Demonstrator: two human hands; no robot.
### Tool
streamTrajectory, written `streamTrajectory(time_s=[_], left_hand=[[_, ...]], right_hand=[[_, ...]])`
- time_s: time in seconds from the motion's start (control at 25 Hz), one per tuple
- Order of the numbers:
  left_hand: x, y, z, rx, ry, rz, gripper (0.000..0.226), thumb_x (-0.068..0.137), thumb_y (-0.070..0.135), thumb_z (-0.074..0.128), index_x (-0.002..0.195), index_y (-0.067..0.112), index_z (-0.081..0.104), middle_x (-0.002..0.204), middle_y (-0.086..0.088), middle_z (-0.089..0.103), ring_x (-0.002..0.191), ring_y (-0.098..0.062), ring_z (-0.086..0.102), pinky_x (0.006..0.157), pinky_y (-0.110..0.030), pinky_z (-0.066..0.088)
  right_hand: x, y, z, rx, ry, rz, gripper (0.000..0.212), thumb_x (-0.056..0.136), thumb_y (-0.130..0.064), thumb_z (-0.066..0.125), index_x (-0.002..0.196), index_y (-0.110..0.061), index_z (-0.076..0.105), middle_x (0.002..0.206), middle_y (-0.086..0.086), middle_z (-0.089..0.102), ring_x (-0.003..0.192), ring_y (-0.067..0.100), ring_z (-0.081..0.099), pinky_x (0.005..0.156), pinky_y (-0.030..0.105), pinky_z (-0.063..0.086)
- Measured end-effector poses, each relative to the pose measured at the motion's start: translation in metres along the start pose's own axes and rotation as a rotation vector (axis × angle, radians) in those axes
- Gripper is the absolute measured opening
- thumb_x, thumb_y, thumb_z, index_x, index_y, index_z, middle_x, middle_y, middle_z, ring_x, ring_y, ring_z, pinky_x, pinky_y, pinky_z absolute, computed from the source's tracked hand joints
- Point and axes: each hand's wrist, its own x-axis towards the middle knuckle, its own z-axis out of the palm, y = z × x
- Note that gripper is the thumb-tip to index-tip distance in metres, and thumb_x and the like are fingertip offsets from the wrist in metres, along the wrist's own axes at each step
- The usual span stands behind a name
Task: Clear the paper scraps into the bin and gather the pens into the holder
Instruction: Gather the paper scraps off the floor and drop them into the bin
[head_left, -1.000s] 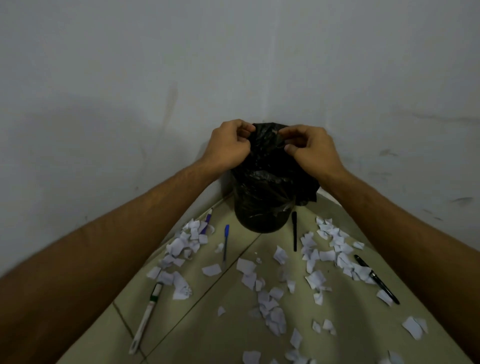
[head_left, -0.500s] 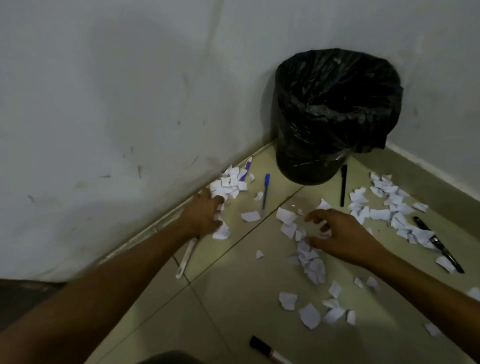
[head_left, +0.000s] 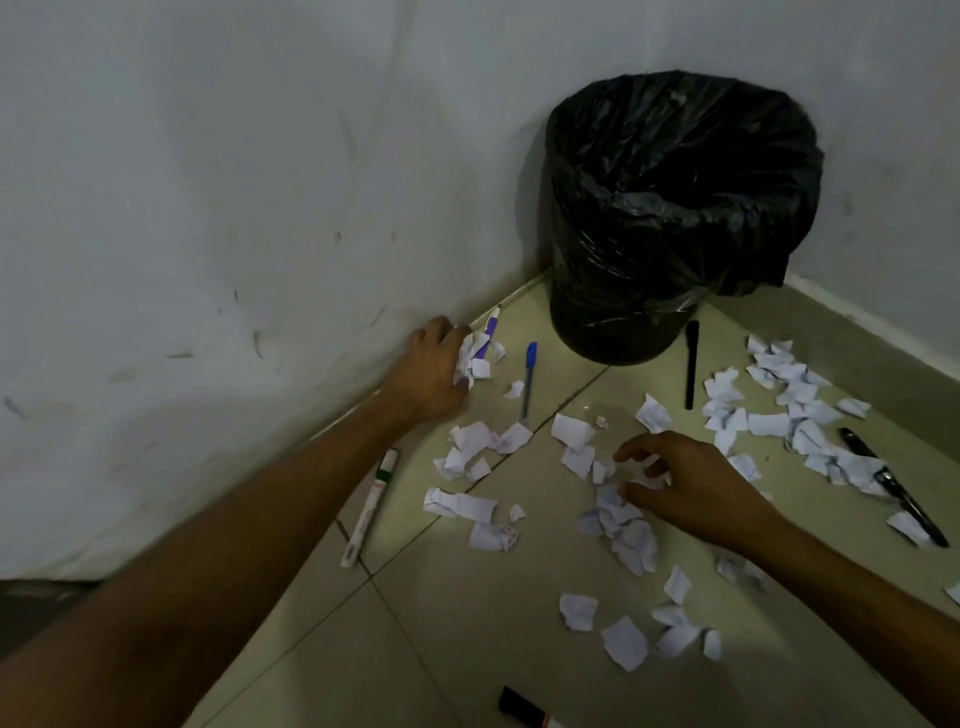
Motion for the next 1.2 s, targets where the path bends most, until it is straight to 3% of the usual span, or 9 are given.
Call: streamTrajectory(time_s=[0.12,0.2,0.32,0.52,0.6,0.72,0.88,1.04,1.2], left_hand=[[0.012,-0.010,0.017,0.143,-0.143,0.055,0.056,0.067,0.030,0.052,0.118,0.009,0.054,0.119,-0.018,0.055,0.111,-0.038,0.052,0.089,-0.040,0.044],[-0.007,-0.005,0.021,0.108,-0.108,0.022,0.039,0.071,0.021,0.055,0.107,0.008,0.059,0.112,-0.017,0.057,0.104,-0.037,0.054,0.082,-0.040,0.048],[-0.043,0.002,0.026,0.022,-0.061,0.006,0.038,0.077,0.019,0.062,0.114,0.011,0.060,0.115,-0.014,0.056,0.101,-0.033,0.057,0.079,-0.041,0.052],[-0.066,0.008,0.012,-0.132,-0.044,-0.002,0.044,0.086,0.049,0.053,0.115,0.018,0.066,0.110,-0.004,0.067,0.093,-0.024,0.065,0.079,-0.033,0.052],[-0.058,-0.006,0.001,-0.016,0.030,-0.092,0.044,0.086,0.044,0.053,0.119,0.016,0.063,0.117,-0.011,0.063,0.095,-0.031,0.064,0.079,-0.039,0.054],[-0.061,-0.024,-0.001,0.075,-0.087,-0.213,0.049,0.083,0.034,0.057,0.126,0.011,0.058,0.121,-0.019,0.057,0.097,-0.038,0.062,0.079,-0.043,0.055],[-0.076,-0.016,0.015,0.032,-0.147,-0.151,0.046,0.076,0.027,0.065,0.117,0.007,0.063,0.112,-0.021,0.058,0.095,-0.038,0.061,0.079,-0.039,0.053],[-0.084,0.023,0.034,-0.107,-0.146,-0.027,0.039,0.077,0.019,0.068,0.115,0.010,0.065,0.112,-0.015,0.059,0.099,-0.032,0.062,0.078,-0.027,0.047],[-0.088,0.053,0.030,-0.185,-0.135,0.088,0.052,0.082,0.033,0.065,0.131,0.019,0.053,0.131,-0.010,0.051,0.110,-0.028,0.059,0.087,-0.030,0.048]], right_hand=[[0.000,0.006,0.001,0.019,0.005,0.018,0.035,0.082,-0.030,0.075,0.116,-0.029,0.064,0.119,0.002,0.063,0.096,0.014,0.061,0.075,0.022,0.046],[-0.002,0.011,0.005,0.020,-0.011,0.031,0.035,0.083,-0.031,0.074,0.116,-0.029,0.064,0.119,0.001,0.062,0.096,0.013,0.060,0.074,0.021,0.043],[-0.001,0.015,0.011,0.000,-0.026,0.032,0.034,0.083,-0.030,0.074,0.116,-0.029,0.064,0.121,0.002,0.062,0.096,0.012,0.059,0.074,0.021,0.041],[0.002,0.014,0.014,-0.008,-0.010,0.021,0.032,0.083,-0.030,0.074,0.114,-0.029,0.065,0.120,0.003,0.064,0.094,0.012,0.060,0.074,0.022,0.044],[-0.001,0.017,0.016,-0.025,0.030,0.042,0.036,0.082,-0.027,0.075,0.117,-0.024,0.066,0.121,0.007,0.062,0.096,0.016,0.060,0.076,0.025,0.043],[-0.008,0.026,0.018,-0.142,0.065,0.097,0.057,0.075,-0.035,0.079,0.128,-0.024,0.059,0.127,0.012,0.056,0.107,0.027,0.059,0.084,0.030,0.048],[-0.018,0.038,0.024,-0.319,-0.051,0.257,0.089,0.067,-0.056,0.079,0.142,-0.038,0.035,0.139,0.013,0.035,0.128,0.037,0.039,0.097,0.046,0.047],[-0.021,0.035,0.051,-0.250,-0.078,0.113,0.075,0.074,-0.042,0.080,0.138,-0.034,0.041,0.132,0.010,0.039,0.118,0.028,0.048,0.093,0.034,0.047],[-0.022,0.027,0.044,-0.174,0.004,0.060,0.083,0.070,-0.057,0.078,0.139,-0.033,0.039,0.139,0.008,0.038,0.123,0.029,0.048,0.096,0.037,0.048]])
